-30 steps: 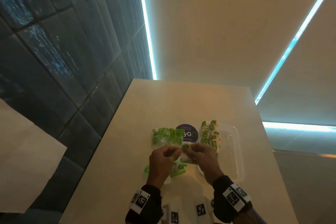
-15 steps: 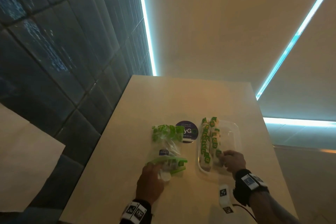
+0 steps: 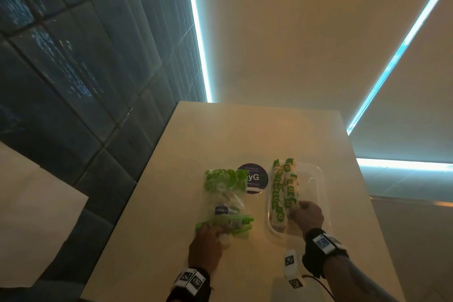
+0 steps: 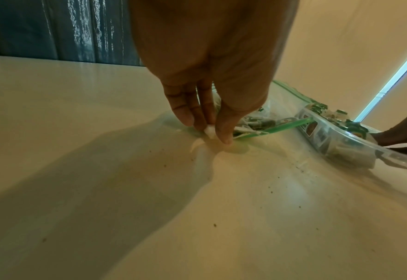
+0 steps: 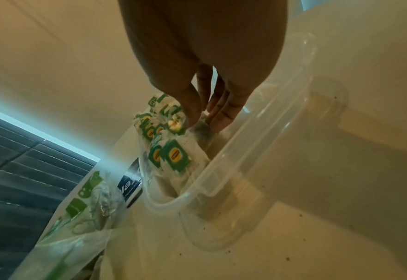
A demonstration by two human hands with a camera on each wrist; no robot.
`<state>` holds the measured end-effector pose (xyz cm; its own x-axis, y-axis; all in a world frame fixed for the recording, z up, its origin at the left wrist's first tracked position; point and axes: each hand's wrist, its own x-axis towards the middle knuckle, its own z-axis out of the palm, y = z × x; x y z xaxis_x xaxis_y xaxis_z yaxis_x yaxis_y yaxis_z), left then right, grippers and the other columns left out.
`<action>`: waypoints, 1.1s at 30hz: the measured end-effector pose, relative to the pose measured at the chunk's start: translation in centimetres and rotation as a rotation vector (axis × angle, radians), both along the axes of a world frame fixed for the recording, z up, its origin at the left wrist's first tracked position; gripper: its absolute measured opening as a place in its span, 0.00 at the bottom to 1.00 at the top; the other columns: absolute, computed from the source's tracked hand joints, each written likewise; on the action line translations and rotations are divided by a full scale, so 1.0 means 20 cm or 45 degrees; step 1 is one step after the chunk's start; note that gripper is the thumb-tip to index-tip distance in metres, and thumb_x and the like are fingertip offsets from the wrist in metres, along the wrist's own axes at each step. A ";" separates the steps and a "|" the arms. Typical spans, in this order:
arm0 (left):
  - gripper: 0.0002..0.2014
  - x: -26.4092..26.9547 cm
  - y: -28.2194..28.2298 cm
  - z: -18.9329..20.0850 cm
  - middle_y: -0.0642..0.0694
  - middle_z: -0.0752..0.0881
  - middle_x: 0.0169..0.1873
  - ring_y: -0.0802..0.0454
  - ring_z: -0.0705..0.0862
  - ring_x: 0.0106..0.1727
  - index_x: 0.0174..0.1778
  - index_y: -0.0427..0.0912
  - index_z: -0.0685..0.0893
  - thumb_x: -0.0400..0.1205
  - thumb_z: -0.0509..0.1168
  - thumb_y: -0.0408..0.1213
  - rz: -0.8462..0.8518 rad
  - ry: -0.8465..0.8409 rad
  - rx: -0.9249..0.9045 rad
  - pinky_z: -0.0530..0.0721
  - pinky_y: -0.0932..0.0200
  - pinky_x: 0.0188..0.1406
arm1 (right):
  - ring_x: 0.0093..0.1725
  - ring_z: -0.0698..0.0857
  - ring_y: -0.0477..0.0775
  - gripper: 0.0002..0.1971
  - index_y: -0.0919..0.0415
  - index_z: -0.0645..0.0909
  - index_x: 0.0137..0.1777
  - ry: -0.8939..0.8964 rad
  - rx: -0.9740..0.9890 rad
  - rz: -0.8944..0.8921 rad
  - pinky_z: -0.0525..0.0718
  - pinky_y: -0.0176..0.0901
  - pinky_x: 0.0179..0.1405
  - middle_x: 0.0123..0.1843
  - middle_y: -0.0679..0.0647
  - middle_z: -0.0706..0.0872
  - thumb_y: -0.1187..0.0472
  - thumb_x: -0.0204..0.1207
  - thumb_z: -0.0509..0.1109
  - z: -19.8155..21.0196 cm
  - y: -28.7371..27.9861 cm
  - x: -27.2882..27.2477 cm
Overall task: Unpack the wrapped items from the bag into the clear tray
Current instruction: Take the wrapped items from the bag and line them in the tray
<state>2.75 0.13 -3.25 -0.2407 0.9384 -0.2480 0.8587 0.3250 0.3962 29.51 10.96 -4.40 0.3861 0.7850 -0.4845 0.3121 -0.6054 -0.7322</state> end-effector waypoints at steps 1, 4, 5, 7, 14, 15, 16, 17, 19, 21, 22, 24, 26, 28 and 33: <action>0.09 0.00 0.00 0.00 0.53 0.77 0.58 0.50 0.80 0.61 0.54 0.57 0.83 0.79 0.64 0.42 0.000 0.006 0.005 0.82 0.54 0.53 | 0.50 0.88 0.59 0.16 0.60 0.85 0.57 0.000 0.006 0.018 0.86 0.61 0.58 0.52 0.57 0.90 0.63 0.69 0.78 0.00 -0.01 0.00; 0.09 0.00 0.01 0.02 0.53 0.79 0.58 0.51 0.80 0.61 0.53 0.56 0.86 0.81 0.63 0.43 0.021 -0.020 0.052 0.82 0.55 0.55 | 0.48 0.89 0.58 0.11 0.59 0.87 0.54 0.046 0.032 0.053 0.87 0.59 0.58 0.49 0.57 0.91 0.65 0.72 0.77 0.01 -0.02 0.00; 0.09 0.00 0.01 0.02 0.53 0.80 0.58 0.51 0.80 0.61 0.54 0.56 0.86 0.81 0.62 0.43 0.033 -0.026 0.072 0.81 0.56 0.55 | 0.49 0.89 0.58 0.12 0.60 0.87 0.55 0.048 0.037 0.059 0.86 0.58 0.58 0.50 0.57 0.91 0.65 0.72 0.76 0.01 -0.02 0.01; 0.10 0.01 0.01 0.04 0.53 0.81 0.58 0.51 0.80 0.62 0.54 0.56 0.87 0.82 0.63 0.44 0.057 -0.050 0.122 0.81 0.57 0.55 | 0.54 0.87 0.60 0.16 0.61 0.86 0.60 0.010 0.043 0.064 0.84 0.60 0.63 0.57 0.59 0.90 0.63 0.72 0.76 0.01 -0.02 0.03; 0.02 0.00 0.03 0.18 0.59 0.89 0.35 0.63 0.86 0.39 0.40 0.51 0.90 0.73 0.74 0.40 0.209 -0.468 0.259 0.80 0.68 0.39 | 0.53 0.86 0.57 0.12 0.60 0.84 0.60 -0.039 0.505 -0.036 0.86 0.48 0.50 0.55 0.58 0.86 0.64 0.77 0.72 0.23 -0.10 -0.06; 0.03 0.00 0.03 0.20 0.58 0.89 0.32 0.65 0.86 0.36 0.37 0.52 0.89 0.73 0.75 0.38 0.223 -0.568 0.273 0.79 0.71 0.37 | 0.50 0.87 0.55 0.09 0.60 0.84 0.57 0.035 0.539 0.054 0.86 0.44 0.47 0.53 0.57 0.87 0.64 0.78 0.71 0.28 -0.11 -0.11; 0.06 0.00 0.04 0.22 0.57 0.89 0.30 0.65 0.86 0.34 0.35 0.52 0.88 0.73 0.76 0.36 0.227 -0.666 0.285 0.79 0.72 0.35 | 0.46 0.88 0.52 0.07 0.60 0.85 0.54 0.117 0.544 0.176 0.87 0.41 0.44 0.49 0.56 0.89 0.65 0.78 0.71 0.33 -0.14 -0.15; 0.06 0.00 0.04 0.24 0.55 0.90 0.30 0.63 0.86 0.33 0.34 0.52 0.88 0.73 0.76 0.36 0.234 -0.759 0.289 0.80 0.71 0.35 | 0.42 0.88 0.50 0.05 0.60 0.86 0.52 0.187 0.523 0.322 0.87 0.39 0.41 0.46 0.55 0.89 0.65 0.78 0.71 0.37 -0.16 -0.20; 0.06 0.01 0.05 0.28 0.50 0.91 0.31 0.57 0.86 0.31 0.34 0.49 0.88 0.73 0.76 0.35 0.250 -0.920 0.289 0.83 0.64 0.34 | 0.36 0.86 0.46 0.04 0.60 0.87 0.49 0.301 0.455 0.594 0.85 0.35 0.35 0.42 0.54 0.90 0.65 0.78 0.72 0.44 -0.20 -0.29; 0.05 0.02 0.06 0.32 0.46 0.91 0.32 0.54 0.85 0.32 0.36 0.46 0.89 0.74 0.76 0.32 0.246 -1.055 0.297 0.84 0.57 0.34 | 0.37 0.85 0.45 0.05 0.58 0.88 0.50 0.376 0.404 0.733 0.83 0.33 0.33 0.44 0.51 0.90 0.61 0.77 0.74 0.48 -0.23 -0.36; 0.04 0.03 0.07 0.35 0.43 0.90 0.33 0.53 0.85 0.32 0.37 0.44 0.89 0.75 0.75 0.30 0.228 -1.110 0.296 0.84 0.54 0.34 | 0.39 0.86 0.45 0.06 0.56 0.88 0.51 0.415 0.385 0.754 0.82 0.33 0.33 0.46 0.51 0.90 0.59 0.76 0.75 0.49 -0.23 -0.38; 0.03 0.06 0.07 0.39 0.39 0.90 0.34 0.52 0.84 0.33 0.39 0.42 0.89 0.76 0.74 0.30 0.173 -1.183 0.287 0.83 0.52 0.34 | 0.41 0.87 0.47 0.07 0.56 0.89 0.51 0.493 0.365 0.766 0.83 0.35 0.36 0.46 0.53 0.91 0.58 0.75 0.76 0.52 -0.23 -0.42; 0.04 0.07 0.08 0.41 0.39 0.90 0.33 0.52 0.84 0.33 0.38 0.43 0.88 0.76 0.73 0.30 0.134 -1.195 0.294 0.83 0.51 0.34 | 0.41 0.88 0.51 0.06 0.60 0.90 0.49 0.570 0.368 0.765 0.86 0.42 0.43 0.45 0.58 0.92 0.60 0.76 0.75 0.54 -0.24 -0.44; 0.05 0.07 0.09 0.42 0.43 0.89 0.31 0.53 0.84 0.33 0.37 0.45 0.88 0.76 0.73 0.31 0.120 -1.189 0.302 0.84 0.49 0.35 | 0.41 0.89 0.54 0.05 0.64 0.89 0.46 0.625 0.398 0.737 0.87 0.47 0.46 0.42 0.63 0.91 0.62 0.76 0.74 0.55 -0.24 -0.45; 0.06 0.09 0.09 0.45 0.47 0.91 0.35 0.51 0.89 0.39 0.41 0.45 0.88 0.73 0.78 0.37 0.087 -1.153 0.312 0.88 0.55 0.39 | 0.41 0.87 0.56 0.06 0.69 0.88 0.44 0.699 0.463 0.623 0.86 0.47 0.44 0.42 0.68 0.89 0.64 0.75 0.75 0.56 -0.25 -0.46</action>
